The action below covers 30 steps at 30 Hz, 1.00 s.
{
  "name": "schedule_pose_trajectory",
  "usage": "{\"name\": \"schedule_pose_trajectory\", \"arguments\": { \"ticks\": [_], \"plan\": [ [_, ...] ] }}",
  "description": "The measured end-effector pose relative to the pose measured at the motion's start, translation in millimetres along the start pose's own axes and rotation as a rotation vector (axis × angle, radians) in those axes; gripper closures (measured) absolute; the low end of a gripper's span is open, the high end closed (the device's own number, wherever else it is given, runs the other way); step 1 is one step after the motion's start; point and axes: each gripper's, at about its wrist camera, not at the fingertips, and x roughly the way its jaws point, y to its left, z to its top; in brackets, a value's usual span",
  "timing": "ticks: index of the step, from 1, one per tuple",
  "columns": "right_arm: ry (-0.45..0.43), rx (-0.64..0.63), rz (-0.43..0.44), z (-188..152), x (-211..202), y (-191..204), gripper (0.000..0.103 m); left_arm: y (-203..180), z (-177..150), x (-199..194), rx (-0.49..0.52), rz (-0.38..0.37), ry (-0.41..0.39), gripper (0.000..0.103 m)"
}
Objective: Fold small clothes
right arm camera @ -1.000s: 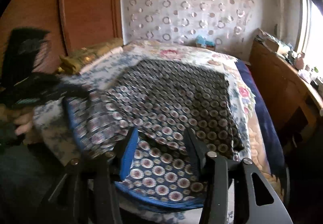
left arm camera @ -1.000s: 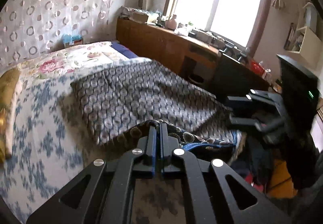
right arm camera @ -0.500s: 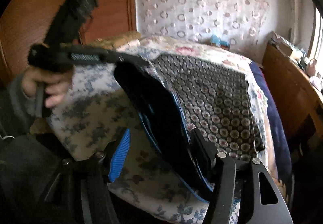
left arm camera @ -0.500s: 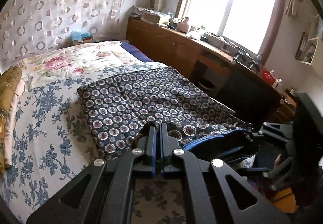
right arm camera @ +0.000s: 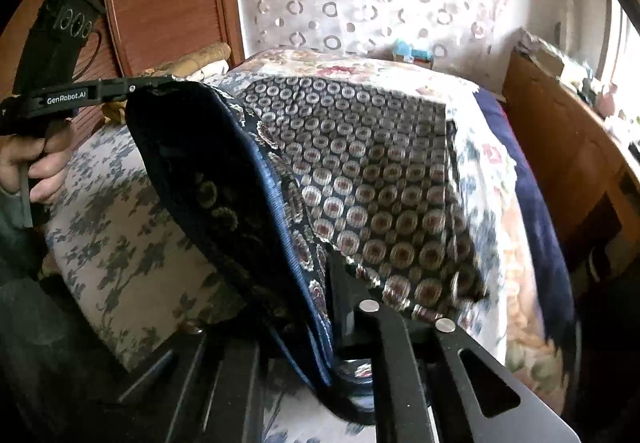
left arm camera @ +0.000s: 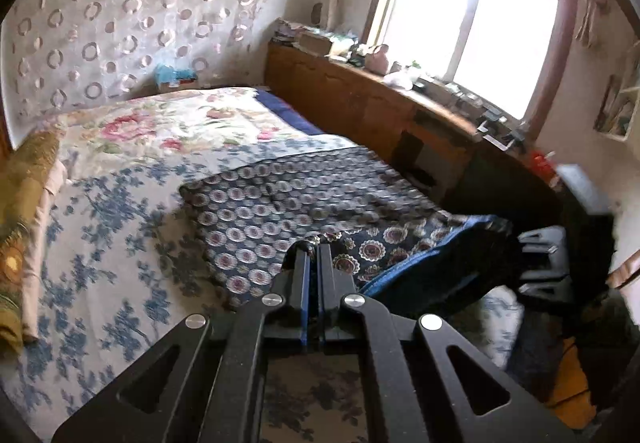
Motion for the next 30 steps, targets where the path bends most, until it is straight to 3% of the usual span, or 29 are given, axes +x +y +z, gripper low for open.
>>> {"name": "schedule_pose_trajectory", "arguments": {
  "ticks": [13,22,25,26,27,30],
  "plan": [
    [-0.081,-0.007,0.004,56.6,26.3,-18.1,0.099,34.1,21.8,28.7,0.007,0.084,0.053,0.100],
    [-0.078,-0.023,0.025,96.1,77.7,-31.3,0.099,60.9,26.4,53.1,-0.026,0.100,0.105,0.096],
    [-0.037,-0.027,0.038,103.5,97.9,-35.8,0.099,71.4,21.9,57.6,-0.044,0.092,0.127,0.080],
    [-0.020,-0.030,0.039,106.0,102.6,-36.8,0.099,74.6,20.4,56.6,-0.050,0.094,0.125,0.065],
    [-0.004,-0.036,0.035,107.0,108.8,-36.8,0.099,79.0,19.2,53.2,-0.057,0.095,0.117,0.059],
    [0.039,-0.051,0.028,113.1,126.7,-37.0,0.099,89.1,17.3,46.6,-0.065,0.096,0.118,0.050]
  ]
}}
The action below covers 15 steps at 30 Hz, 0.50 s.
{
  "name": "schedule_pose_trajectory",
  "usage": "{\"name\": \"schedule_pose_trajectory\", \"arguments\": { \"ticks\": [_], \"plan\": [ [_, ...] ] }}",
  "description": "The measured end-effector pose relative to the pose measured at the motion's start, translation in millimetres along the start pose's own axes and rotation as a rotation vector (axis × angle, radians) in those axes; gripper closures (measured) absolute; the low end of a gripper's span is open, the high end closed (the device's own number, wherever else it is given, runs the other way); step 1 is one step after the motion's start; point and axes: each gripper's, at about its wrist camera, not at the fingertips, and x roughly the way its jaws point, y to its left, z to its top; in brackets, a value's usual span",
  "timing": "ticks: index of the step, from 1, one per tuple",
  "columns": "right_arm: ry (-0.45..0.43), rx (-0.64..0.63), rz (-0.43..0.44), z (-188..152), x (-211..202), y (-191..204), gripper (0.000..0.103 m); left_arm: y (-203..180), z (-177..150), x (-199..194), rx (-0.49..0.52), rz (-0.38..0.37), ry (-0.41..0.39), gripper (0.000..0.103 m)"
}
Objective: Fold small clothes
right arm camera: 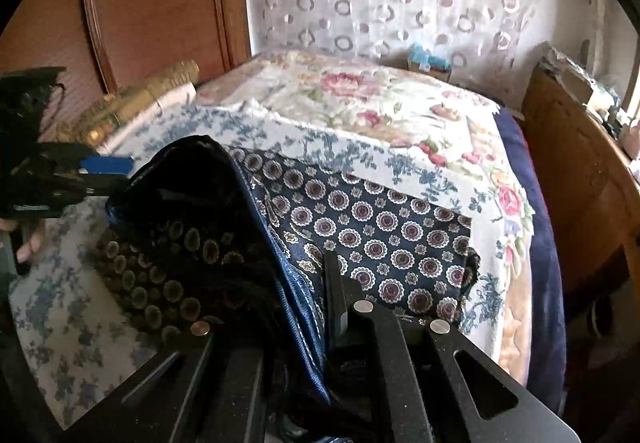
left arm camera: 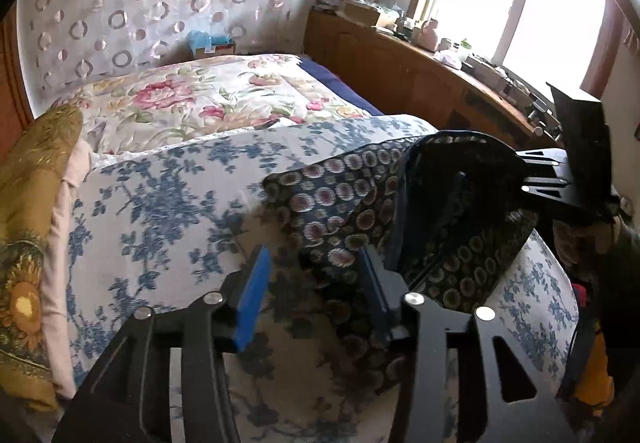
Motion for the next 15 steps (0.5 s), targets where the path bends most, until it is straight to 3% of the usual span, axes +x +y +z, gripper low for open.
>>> {"name": "schedule_pose_trajectory", "arguments": {
  "ticks": [3,8,10,12,15],
  "plan": [
    [0.021,-0.007,-0.003,10.9,11.4,1.1,0.099,7.8,0.2,-3.9,-0.003,0.000,-0.001,0.044],
    [0.039,-0.011,-0.007,29.5,22.4,-3.1,0.099,12.5,3.5,-7.3,-0.008,-0.004,-0.016,0.042],
    [0.042,-0.002,-0.012,34.5,25.6,-4.8,0.092,13.3,3.7,-5.6,-0.006,-0.006,-0.014,0.042],
    [0.029,0.006,-0.050,36.3,23.6,-6.9,0.075,13.6,4.6,-2.7,-0.003,0.000,-0.009,0.042],
    [-0.021,0.062,-0.097,44.4,16.0,-17.1,0.061,12.6,6.9,3.5,0.004,0.002,0.000,0.042]
  ]
}}
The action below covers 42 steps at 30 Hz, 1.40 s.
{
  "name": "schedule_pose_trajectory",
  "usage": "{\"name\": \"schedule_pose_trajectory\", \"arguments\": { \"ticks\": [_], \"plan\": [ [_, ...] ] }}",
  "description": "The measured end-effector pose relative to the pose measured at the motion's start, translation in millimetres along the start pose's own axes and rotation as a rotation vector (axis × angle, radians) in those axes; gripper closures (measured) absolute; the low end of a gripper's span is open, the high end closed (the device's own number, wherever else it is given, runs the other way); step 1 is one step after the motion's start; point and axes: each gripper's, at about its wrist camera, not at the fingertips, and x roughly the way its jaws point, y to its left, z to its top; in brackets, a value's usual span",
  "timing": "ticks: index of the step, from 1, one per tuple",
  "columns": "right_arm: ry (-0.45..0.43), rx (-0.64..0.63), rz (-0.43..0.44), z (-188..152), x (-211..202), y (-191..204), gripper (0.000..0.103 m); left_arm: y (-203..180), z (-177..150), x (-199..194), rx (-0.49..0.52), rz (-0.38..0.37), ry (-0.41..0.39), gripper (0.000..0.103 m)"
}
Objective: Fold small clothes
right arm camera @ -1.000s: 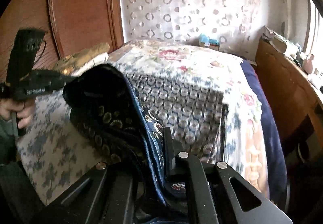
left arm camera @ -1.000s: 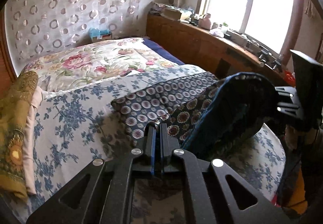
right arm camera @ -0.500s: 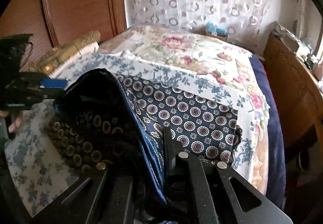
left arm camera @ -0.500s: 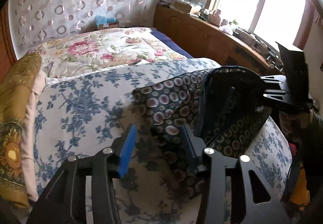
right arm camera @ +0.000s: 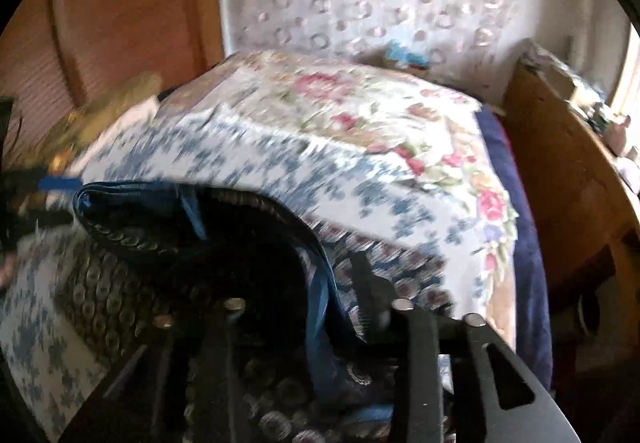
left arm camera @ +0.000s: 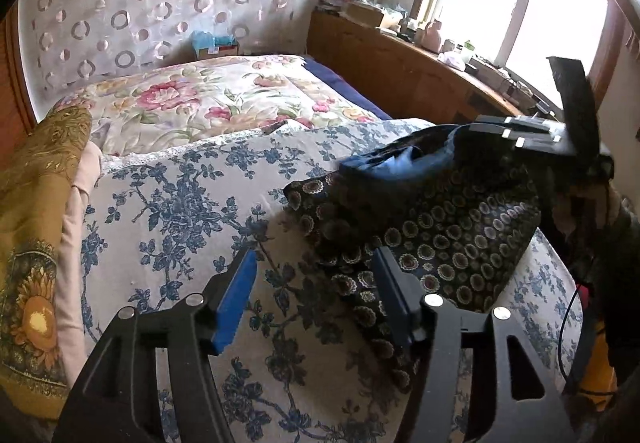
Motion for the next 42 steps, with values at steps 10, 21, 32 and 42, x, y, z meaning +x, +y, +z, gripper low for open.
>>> {"name": "schedule_pose_trajectory", "arguments": {
  "ticks": [10,21,32,42],
  "plan": [
    [-0.107,0.090,-0.105,-15.2,-49.1,-11.7,0.040,-5.2,21.9,32.0,0.012,0.006,0.034,0.042],
    [0.038,0.241,-0.096,-74.9,-16.3,-35.5,0.037,8.8,30.4,66.3,-0.015,0.007,0.079,0.042],
    [0.063,0.292,0.015,-73.1,19.2,-59.4,0.037,12.2,35.0,77.6,-0.054,-0.049,0.096,0.042],
    [0.063,0.168,0.067,-66.8,22.7,-44.7,0.068,3.0,36.0,84.3,-0.028,-0.110,0.097,0.081]
  ]
}}
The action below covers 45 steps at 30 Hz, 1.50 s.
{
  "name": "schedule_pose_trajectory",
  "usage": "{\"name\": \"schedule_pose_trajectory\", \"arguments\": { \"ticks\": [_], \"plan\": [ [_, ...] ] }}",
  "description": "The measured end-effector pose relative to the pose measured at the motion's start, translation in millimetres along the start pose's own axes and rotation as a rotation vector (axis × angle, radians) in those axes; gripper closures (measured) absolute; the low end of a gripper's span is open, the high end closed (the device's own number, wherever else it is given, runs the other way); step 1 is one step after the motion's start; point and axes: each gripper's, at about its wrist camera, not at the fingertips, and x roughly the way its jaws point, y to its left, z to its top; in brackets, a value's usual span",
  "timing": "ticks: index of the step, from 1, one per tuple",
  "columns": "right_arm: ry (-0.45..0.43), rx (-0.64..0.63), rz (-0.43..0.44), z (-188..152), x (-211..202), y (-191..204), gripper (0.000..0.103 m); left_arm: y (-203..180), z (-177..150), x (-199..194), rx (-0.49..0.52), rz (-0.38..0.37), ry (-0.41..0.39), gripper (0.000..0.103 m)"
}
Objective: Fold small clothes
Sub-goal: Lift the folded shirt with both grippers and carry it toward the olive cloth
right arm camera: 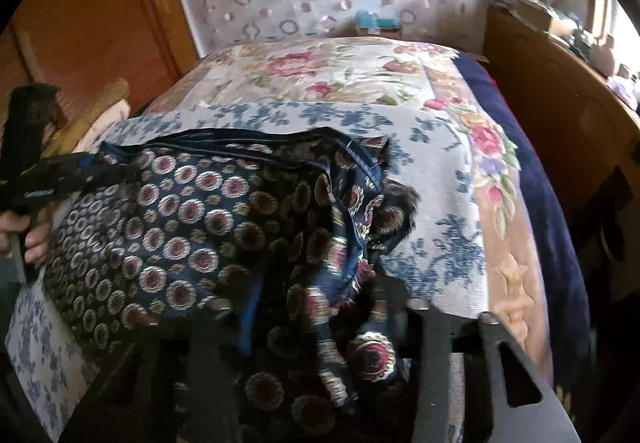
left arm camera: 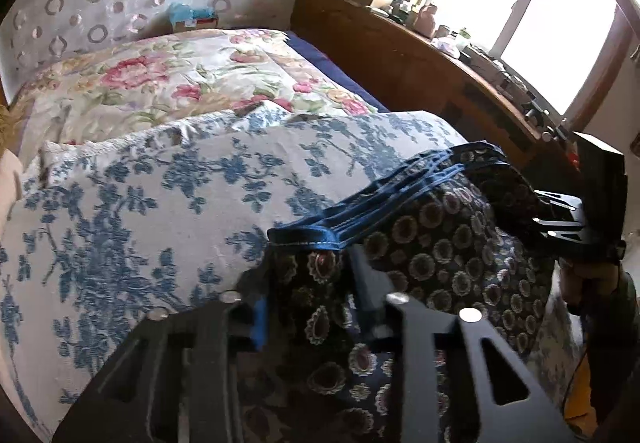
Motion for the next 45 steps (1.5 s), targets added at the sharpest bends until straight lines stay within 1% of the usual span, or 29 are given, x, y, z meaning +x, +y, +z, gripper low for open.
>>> {"name": "schedule_pose_trajectory", "arguments": {
  "ticks": [1,2,3,4,5,6,9,15,19,24,27,31,36,41,42,45],
  "plan": [
    [-0.002,0.002,0.005,-0.8,-1.8,-0.9,0.069,-1.4,-0.1,0.3,0.002,-0.010,0.009,0.085],
    [-0.003,0.005,0.003,-1.6,-3.3,-2.9,0.074,-3.8,-0.4,-1.4,0.006,-0.016,0.012,0.091],
    [-0.003,0.012,0.005,-1.9,-4.2,-5.0,0.081,-7.6,-0.8,-4.6,0.018,-0.009,0.005,0.093],
    [-0.009,0.024,0.024,-2.1,-6.8,-7.0,0.087,-10.7,-1.1,-8.6,0.029,-0.007,-0.004,0.094],
    [-0.021,0.030,0.035,-2.7,-10.8,-7.2,0.088,-13.5,-1.1,-13.0,0.036,-0.007,-0.014,0.096],
    [-0.031,0.023,0.024,-4.0,-13.4,-5.2,0.089,-17.3,-0.8,-21.8,0.043,-0.009,-0.034,0.096],
    [-0.069,-0.001,0.000,-7.3,-25.7,2.2,0.090,-26.0,1.0,-45.4,0.056,-0.011,-0.092,0.097],
    [-0.163,-0.030,-0.016,-9.1,-56.5,15.6,0.091,-41.4,1.7,-91.7,0.086,-0.003,-0.207,0.097],
    [-0.218,-0.072,-0.024,-7.0,-76.1,26.6,0.091,-39.2,5.2,-118.0,0.096,0.034,-0.270,0.097],
    [-0.257,-0.122,-0.008,-2.8,-83.1,43.3,0.091,-26.9,6.0,-142.2,0.081,0.089,-0.320,0.097],
    [-0.275,-0.163,0.006,4.4,-81.6,52.9,0.091,-17.3,4.6,-159.3,0.076,0.145,-0.357,0.097],
    [-0.284,-0.256,0.014,19.3,-75.1,71.4,0.091,-1.8,0.9,-178.1,0.049,0.201,-0.393,0.097],
    [-0.308,-0.321,0.061,41.2,-61.1,88.1,0.091,21.9,-9.3,-202.7,0.009,0.272,-0.446,0.097],
    [-0.338,-0.388,0.100,56.6,-47.2,107.8,0.091,45.1,-21.1,-219.7,-0.037,0.330,-0.472,0.097],
    [-0.341,-0.400,0.106,61.1,-39.3,104.3,0.091,49.6,-23.7,-222.9,-0.047,0.340,-0.477,0.097],
    [-0.346,-0.447,0.128,72.4,-28.7,114.8,0.091,62.9,-32.9,-232.8,-0.074,0.376,-0.496,0.097]
  ]
}}
